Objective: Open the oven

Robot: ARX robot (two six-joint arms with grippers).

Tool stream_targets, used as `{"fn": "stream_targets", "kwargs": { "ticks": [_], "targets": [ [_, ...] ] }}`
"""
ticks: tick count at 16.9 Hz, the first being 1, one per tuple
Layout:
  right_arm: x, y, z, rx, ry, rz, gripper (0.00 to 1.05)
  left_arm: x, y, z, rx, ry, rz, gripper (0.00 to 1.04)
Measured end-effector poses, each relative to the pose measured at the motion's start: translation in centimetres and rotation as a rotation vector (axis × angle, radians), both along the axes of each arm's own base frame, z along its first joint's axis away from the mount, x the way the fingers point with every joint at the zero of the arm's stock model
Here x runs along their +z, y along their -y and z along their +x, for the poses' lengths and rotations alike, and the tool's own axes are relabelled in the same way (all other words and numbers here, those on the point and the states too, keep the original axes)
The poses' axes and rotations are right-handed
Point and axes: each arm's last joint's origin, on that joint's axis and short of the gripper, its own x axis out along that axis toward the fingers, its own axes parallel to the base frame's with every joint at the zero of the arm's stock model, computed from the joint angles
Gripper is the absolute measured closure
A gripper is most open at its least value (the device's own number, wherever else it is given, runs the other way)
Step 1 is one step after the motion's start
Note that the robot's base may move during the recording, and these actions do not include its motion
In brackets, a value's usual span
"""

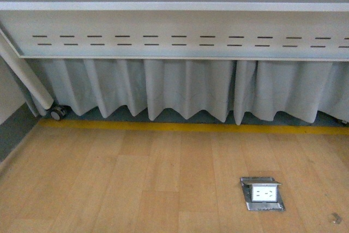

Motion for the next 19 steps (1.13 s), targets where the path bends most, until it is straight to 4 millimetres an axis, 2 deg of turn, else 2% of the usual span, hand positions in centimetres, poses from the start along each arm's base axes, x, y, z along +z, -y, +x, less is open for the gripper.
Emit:
{"fn": "stream_targets", "kwargs": {
  "ticks": [19],
  "targets": [
    [0.01,0.00,0.00,0.000,0.001,0.000,0.06,0.01,0.00,0.00,0.000,0.001,0.000,0.07]
  ]
}}
